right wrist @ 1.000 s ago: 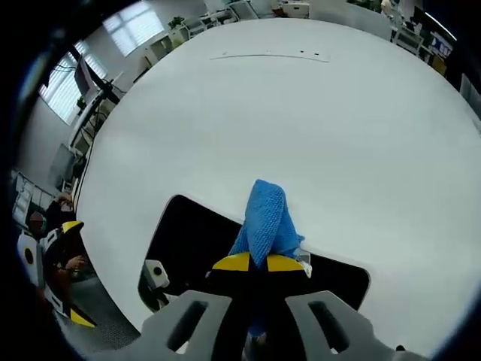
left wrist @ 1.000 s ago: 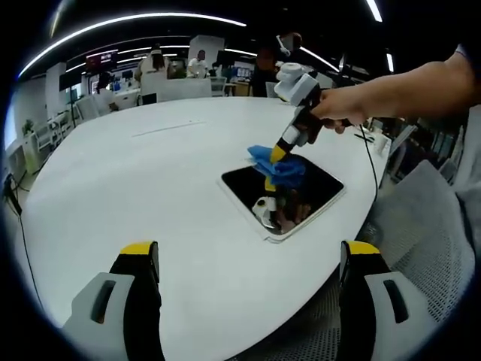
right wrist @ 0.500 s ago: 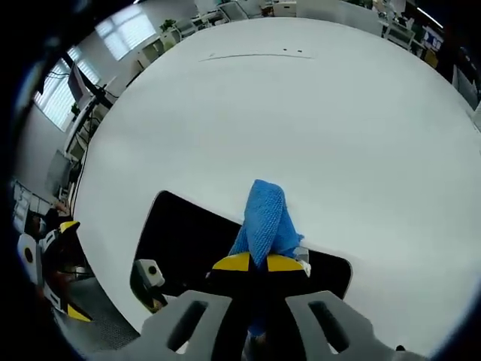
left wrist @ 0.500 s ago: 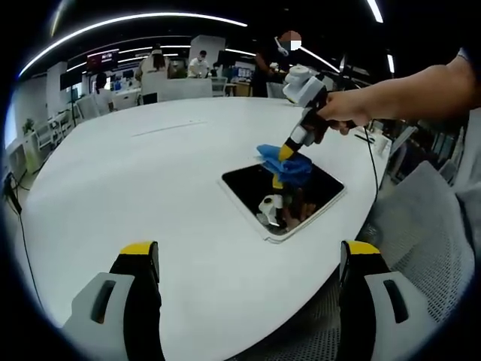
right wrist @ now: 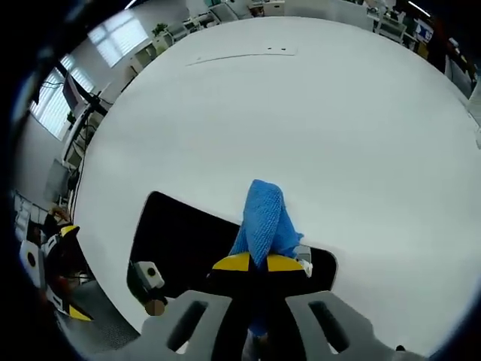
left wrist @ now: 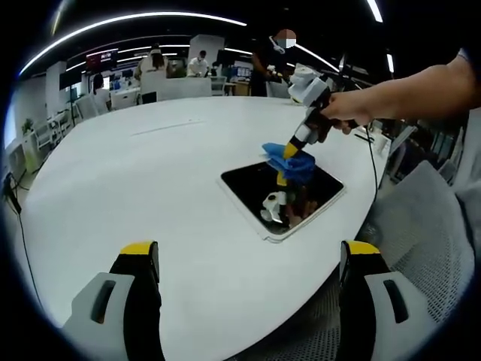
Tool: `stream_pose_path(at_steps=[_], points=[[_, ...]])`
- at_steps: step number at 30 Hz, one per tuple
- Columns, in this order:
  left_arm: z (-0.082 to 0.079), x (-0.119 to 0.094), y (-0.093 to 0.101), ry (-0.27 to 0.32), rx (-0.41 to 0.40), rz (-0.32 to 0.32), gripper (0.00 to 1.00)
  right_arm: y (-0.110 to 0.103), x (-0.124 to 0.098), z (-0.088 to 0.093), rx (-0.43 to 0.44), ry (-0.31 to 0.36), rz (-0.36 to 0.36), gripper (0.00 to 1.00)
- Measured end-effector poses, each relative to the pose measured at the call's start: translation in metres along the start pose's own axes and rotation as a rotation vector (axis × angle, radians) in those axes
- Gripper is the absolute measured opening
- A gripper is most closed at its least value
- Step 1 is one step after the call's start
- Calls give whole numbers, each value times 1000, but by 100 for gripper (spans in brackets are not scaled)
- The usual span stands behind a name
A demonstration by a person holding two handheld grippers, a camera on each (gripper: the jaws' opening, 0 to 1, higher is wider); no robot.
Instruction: Wipe the mirror surface with the cleaning cloth until all visible marks leave the cleaned area.
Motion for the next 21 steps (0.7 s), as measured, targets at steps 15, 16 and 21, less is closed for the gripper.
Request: stream_pose_path(at_steps=[15,16,21], points=[[-1,0,-1,4,-2,-11,99,-6,-2,14,86,-3,2,0],[-1,-1,-1,6,-2,-13,99,-6,-3,17,86,-2,1,0],[-3,-2,-2,25,-22,-22,99,-10,-7,30,115,0,-21,0]])
Point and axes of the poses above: the point that each gripper's makers call its tool centre point, and the gripper's own axes: x roughly forward along the fingers, y roughly to its right, z roughly out of its underside, the point moved 8 cm from there along -x, roughly backward along the fingers, and after that the axes turned 10 degrees about -z, right-handed, at the moved point
